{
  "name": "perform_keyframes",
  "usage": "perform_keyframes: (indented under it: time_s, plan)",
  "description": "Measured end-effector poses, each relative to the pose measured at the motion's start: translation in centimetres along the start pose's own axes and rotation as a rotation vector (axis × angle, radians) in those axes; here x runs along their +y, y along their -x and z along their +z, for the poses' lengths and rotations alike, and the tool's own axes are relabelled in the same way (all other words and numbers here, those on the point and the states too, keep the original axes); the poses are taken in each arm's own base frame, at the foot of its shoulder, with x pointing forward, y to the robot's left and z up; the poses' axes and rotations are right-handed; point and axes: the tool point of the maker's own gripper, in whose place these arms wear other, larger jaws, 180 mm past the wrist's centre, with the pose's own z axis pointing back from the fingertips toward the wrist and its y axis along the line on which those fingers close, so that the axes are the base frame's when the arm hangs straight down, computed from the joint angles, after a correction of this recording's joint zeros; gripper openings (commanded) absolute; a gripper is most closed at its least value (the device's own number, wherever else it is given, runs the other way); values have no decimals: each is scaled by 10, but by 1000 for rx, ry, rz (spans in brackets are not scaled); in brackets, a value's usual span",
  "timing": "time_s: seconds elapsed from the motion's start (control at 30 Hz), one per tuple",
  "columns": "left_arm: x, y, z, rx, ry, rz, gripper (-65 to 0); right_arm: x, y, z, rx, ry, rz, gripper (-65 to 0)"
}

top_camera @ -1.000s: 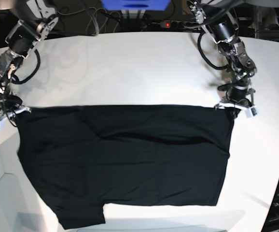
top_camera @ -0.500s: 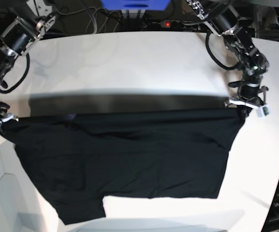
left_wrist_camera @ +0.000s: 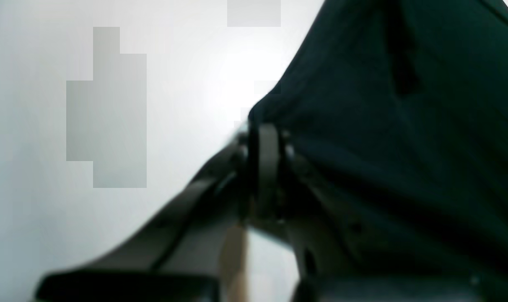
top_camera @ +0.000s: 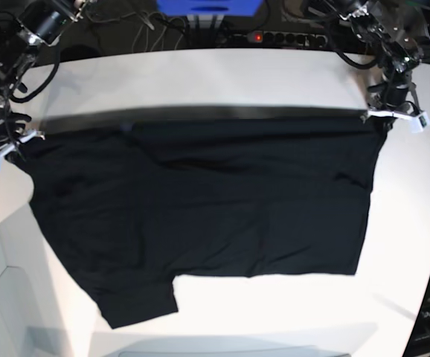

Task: Fold the T-shirt properly
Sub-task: 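Pull the shirt edge further toward the robot, stretching it flat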

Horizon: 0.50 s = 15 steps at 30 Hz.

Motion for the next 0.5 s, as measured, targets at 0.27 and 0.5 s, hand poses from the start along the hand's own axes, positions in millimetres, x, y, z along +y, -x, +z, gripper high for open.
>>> perform_keyframes:
  time_s: [0.27, 0.5]
  plan:
    - [40, 39, 42, 72, -44, 71, -649, 1, 46, 31, 88, 11, 65, -650]
    - [42, 34, 68, 77, -50, 0, -649, 15, 82, 47, 87, -16, 55, -650]
